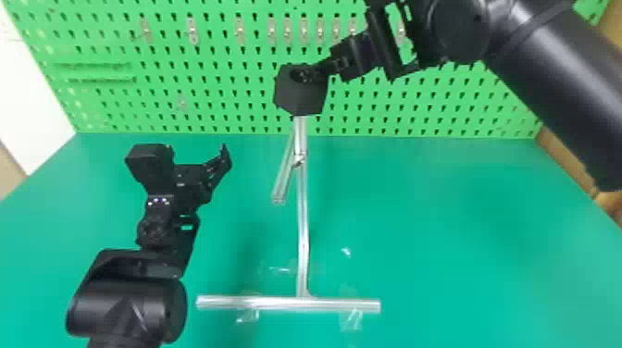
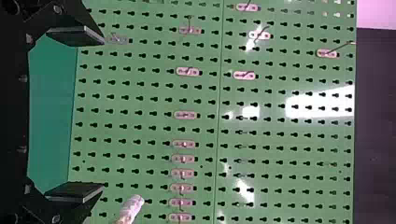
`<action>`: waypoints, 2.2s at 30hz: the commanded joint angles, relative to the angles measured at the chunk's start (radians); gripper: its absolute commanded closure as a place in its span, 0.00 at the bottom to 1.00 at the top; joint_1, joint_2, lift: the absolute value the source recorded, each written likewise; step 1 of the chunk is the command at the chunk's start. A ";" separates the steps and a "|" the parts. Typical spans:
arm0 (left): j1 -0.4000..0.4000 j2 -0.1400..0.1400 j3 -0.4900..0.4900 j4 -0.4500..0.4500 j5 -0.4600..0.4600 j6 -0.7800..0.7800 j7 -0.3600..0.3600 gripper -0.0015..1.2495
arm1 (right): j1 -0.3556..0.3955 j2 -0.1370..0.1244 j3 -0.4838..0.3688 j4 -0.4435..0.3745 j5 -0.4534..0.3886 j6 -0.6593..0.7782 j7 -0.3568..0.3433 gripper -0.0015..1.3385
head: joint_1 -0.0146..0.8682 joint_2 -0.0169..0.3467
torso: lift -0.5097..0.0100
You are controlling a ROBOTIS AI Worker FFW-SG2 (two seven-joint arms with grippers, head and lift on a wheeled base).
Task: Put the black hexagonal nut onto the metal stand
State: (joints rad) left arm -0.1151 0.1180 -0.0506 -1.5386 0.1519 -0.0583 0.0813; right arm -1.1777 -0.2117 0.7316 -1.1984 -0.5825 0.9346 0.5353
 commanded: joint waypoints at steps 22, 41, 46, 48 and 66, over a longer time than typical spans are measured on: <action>-0.002 0.000 0.000 0.000 0.001 -0.002 0.000 0.14 | 0.016 -0.003 0.005 0.005 0.004 -0.022 0.000 0.40 | 0.80 0.27 | 0.98; -0.002 0.002 0.000 0.000 0.001 -0.002 0.000 0.14 | 0.021 -0.005 0.005 0.013 -0.008 -0.033 0.000 0.00 | 0.80 0.27 | 0.98; 0.002 0.003 0.002 -0.002 0.006 -0.002 0.000 0.14 | 0.038 -0.002 -0.046 -0.012 -0.016 -0.011 0.003 0.00 | 0.80 0.27 | 0.98; 0.003 0.005 0.002 -0.002 0.006 -0.002 0.000 0.14 | 0.061 -0.003 -0.124 -0.084 0.029 0.023 0.009 0.00 | 0.80 0.27 | 0.98; 0.034 0.006 0.040 -0.044 0.009 -0.003 0.000 0.14 | 0.561 0.106 -0.689 -0.357 0.151 -0.289 -0.124 0.00 | 0.80 0.27 | 0.98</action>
State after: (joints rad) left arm -0.0871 0.1243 -0.0175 -1.5762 0.1610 -0.0613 0.0813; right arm -0.7365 -0.1430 0.1048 -1.5539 -0.4298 0.7572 0.4585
